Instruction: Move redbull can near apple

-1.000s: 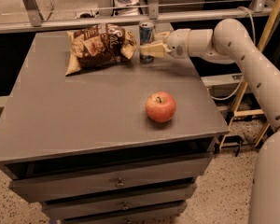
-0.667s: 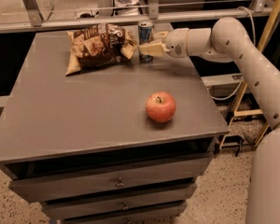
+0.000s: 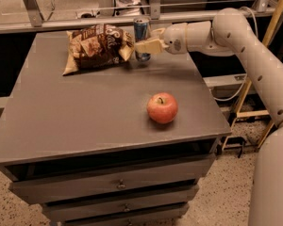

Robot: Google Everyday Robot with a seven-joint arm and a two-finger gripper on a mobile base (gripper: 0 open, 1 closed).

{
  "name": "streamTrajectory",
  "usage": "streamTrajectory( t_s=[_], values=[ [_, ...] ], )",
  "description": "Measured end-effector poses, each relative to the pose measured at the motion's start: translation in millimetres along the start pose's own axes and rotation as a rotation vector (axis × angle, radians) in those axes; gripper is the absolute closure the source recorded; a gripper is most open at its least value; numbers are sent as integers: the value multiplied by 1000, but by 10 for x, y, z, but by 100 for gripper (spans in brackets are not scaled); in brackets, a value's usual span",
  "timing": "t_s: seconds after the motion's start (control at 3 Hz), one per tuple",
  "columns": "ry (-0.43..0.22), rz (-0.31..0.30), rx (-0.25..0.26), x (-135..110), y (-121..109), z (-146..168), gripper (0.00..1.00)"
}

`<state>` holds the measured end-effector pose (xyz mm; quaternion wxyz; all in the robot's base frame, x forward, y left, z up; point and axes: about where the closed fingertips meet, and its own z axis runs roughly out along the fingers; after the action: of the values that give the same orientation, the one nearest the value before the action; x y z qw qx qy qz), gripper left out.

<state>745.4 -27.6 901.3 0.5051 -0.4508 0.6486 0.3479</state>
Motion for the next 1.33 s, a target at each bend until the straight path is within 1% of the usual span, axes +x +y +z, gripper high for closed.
streamTrajectory(
  t_s=[0.67,1.0,1.33],
  values=[
    [30,-6,39,-269,307,-226,100],
    [28,-5,57,-406,445,-400,100],
    [-4,0,47,-531,561,-582,100]
  ],
)
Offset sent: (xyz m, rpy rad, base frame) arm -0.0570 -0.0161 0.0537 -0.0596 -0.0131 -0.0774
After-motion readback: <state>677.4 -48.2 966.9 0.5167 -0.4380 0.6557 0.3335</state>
